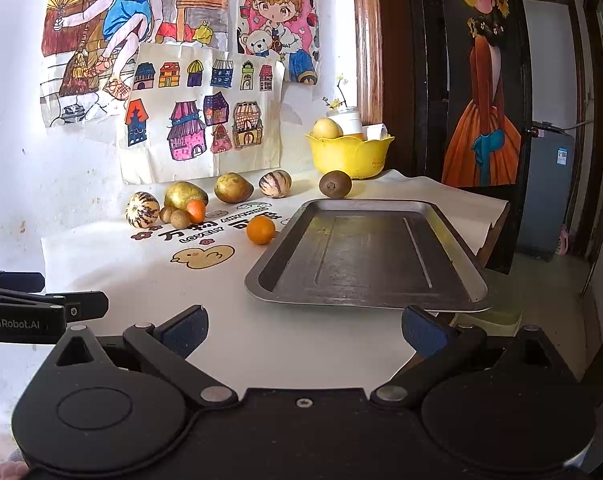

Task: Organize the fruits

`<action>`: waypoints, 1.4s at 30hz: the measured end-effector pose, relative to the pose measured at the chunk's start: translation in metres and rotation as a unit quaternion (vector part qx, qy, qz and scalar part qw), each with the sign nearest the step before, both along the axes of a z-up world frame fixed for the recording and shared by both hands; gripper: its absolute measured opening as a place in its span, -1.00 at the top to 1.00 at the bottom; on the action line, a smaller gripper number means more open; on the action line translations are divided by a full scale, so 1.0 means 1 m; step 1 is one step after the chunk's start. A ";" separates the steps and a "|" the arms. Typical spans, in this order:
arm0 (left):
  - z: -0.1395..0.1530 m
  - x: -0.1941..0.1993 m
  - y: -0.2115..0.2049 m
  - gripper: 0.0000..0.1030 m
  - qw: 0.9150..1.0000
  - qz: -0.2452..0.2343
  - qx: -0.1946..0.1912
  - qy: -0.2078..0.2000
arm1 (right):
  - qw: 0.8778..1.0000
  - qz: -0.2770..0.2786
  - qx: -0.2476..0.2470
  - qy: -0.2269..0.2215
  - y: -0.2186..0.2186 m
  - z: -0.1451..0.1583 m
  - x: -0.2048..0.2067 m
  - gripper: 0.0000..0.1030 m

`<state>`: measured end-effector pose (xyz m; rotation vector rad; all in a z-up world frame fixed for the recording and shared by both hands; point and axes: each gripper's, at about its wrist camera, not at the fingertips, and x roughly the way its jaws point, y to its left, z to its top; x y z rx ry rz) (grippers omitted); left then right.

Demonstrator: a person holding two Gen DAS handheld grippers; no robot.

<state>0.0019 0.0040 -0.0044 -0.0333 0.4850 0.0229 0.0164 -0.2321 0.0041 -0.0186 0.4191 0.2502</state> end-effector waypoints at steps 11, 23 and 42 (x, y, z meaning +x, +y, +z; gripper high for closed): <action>-0.002 0.000 -0.001 -0.99 1.000 0.001 0.000 0.003 | 1.000 0.001 -0.001 0.002 0.002 -0.001 0.000 -0.99; 0.003 0.011 0.014 -0.99 1.000 0.023 -0.006 -0.006 | 1.000 0.007 -0.022 0.002 0.006 -0.006 0.012 -0.99; 0.028 0.101 0.066 -0.99 0.999 0.052 -0.005 0.015 | 0.977 0.183 -0.105 -0.001 0.042 0.030 0.089 -0.99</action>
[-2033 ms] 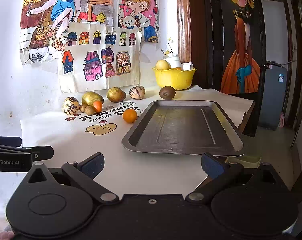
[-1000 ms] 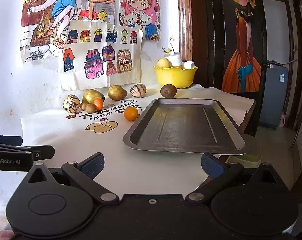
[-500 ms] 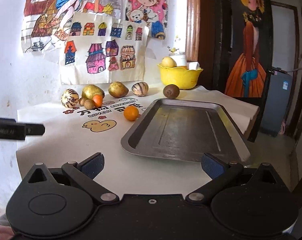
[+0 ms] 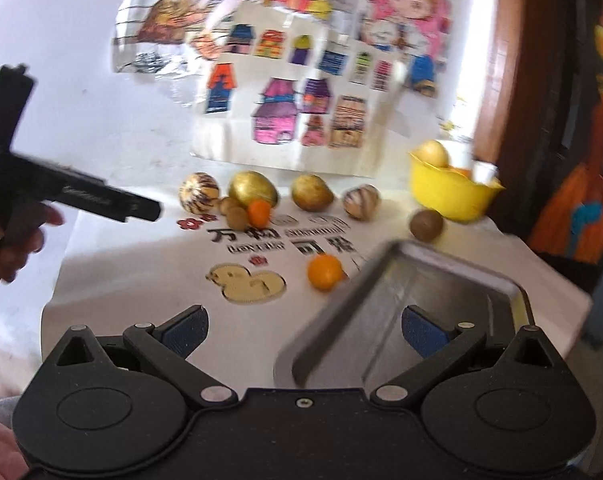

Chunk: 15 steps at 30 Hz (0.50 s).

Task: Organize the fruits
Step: 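Close the left gripper on the striped pepino melon while the right gripper grasps an orange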

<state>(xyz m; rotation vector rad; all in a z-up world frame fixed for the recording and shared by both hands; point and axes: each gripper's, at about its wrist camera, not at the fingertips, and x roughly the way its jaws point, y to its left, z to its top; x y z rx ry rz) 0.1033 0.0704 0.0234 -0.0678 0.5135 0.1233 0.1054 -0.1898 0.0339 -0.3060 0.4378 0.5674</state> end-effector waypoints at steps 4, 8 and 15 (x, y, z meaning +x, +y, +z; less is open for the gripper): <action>0.006 0.023 0.007 -0.99 1.000 -0.001 0.002 0.004 | 1.000 0.025 -0.001 0.013 0.013 0.018 0.028 -0.99; 0.007 0.045 0.017 -0.99 1.000 -0.001 -0.008 0.010 | 0.997 0.047 0.026 0.062 0.020 0.033 0.062 -0.99; -0.001 0.076 0.026 -0.99 0.999 -0.028 0.009 0.023 | 0.982 0.057 0.083 0.159 0.036 0.041 0.129 -0.99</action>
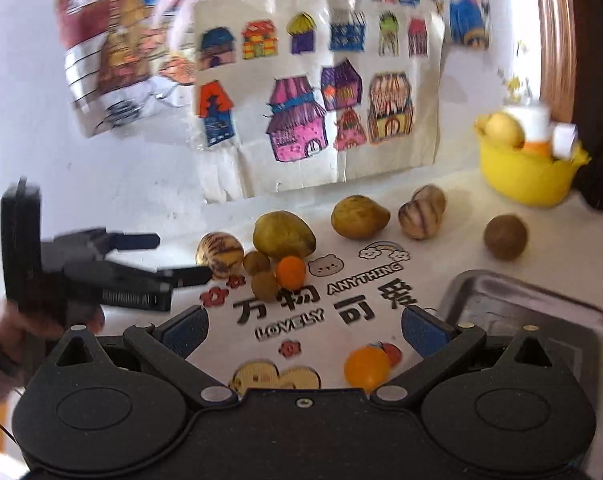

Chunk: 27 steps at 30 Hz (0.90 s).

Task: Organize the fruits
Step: 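Close the left gripper on the striped pepino melon while the right gripper grasps an orange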

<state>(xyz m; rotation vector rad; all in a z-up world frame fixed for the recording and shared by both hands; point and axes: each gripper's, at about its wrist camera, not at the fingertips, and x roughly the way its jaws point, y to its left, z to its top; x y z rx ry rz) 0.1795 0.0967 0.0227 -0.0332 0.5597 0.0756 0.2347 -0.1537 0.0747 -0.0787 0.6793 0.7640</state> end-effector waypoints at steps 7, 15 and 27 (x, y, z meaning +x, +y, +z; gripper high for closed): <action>-0.012 0.015 0.003 -0.86 1.000 -0.008 0.014 0.016 | 0.998 0.002 0.015 0.067 0.027 -0.023 0.055 -0.87; -0.017 0.028 0.009 -0.64 0.999 -0.017 -0.008 0.029 | 0.994 0.004 0.023 0.108 0.051 -0.041 0.089 -0.51; -0.019 0.036 0.012 -0.04 0.998 -0.037 -0.041 0.030 | 0.990 0.020 0.025 0.138 0.074 -0.050 0.107 0.10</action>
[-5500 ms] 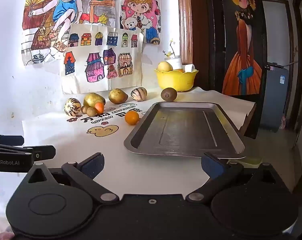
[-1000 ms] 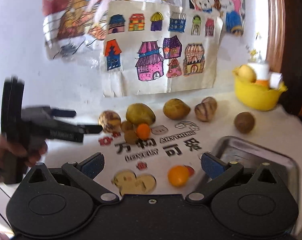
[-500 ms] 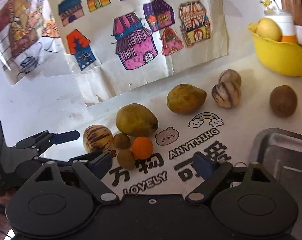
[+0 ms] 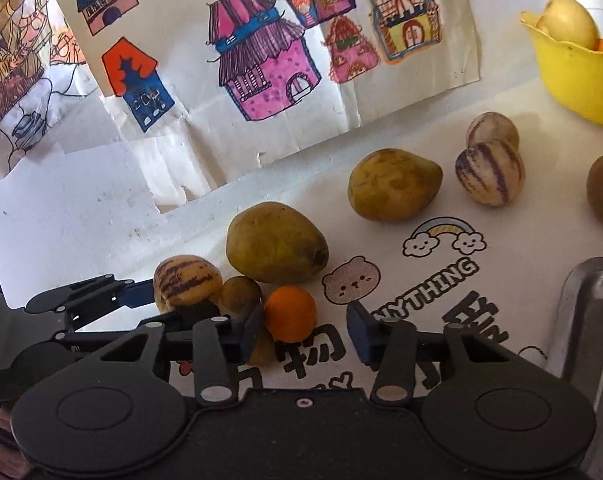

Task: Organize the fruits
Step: 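Close the left gripper on the striped pepino melon while the right gripper grasps an orange, then carry the pepino into the metal tray with the left gripper while the right releases the orange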

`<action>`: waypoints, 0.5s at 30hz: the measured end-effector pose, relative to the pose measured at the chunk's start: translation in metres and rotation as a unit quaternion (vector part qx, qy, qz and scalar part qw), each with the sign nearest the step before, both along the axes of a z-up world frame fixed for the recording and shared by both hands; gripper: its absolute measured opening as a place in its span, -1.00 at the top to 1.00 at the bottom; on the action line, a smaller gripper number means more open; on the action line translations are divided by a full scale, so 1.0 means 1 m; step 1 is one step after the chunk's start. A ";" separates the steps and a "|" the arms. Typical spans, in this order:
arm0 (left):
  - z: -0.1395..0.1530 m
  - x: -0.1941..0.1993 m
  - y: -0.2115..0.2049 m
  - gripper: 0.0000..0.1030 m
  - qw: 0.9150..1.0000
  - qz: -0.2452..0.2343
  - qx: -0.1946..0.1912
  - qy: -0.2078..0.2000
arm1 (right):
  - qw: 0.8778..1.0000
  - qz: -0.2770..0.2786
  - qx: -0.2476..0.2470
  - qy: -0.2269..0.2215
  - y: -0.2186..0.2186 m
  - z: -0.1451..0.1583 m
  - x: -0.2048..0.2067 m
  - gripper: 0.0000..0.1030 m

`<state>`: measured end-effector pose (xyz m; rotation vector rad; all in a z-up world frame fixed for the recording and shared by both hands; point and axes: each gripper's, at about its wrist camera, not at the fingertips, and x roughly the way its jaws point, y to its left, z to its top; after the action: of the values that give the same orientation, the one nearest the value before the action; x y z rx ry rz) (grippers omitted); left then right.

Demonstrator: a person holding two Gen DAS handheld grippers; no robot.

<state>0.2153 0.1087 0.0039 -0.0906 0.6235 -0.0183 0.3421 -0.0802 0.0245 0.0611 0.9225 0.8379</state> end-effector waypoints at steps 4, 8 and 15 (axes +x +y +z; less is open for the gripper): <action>-0.001 0.001 -0.001 -0.04 1.000 -0.004 0.008 -0.003 | 1.000 0.004 0.004 -0.001 0.002 0.001 0.001 0.16; -0.001 0.002 -0.001 -0.04 1.000 -0.006 0.010 -0.003 | 1.000 -0.001 0.014 0.014 0.002 -0.001 0.004 0.21; -0.004 -0.003 0.000 0.00 1.000 -0.008 0.008 -0.017 | 0.998 -0.003 0.040 0.042 -0.002 -0.006 0.009 0.40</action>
<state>0.2119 0.1085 0.0002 -0.0693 0.5906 -0.0295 0.3507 -0.0818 0.0183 0.1698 0.9668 0.8718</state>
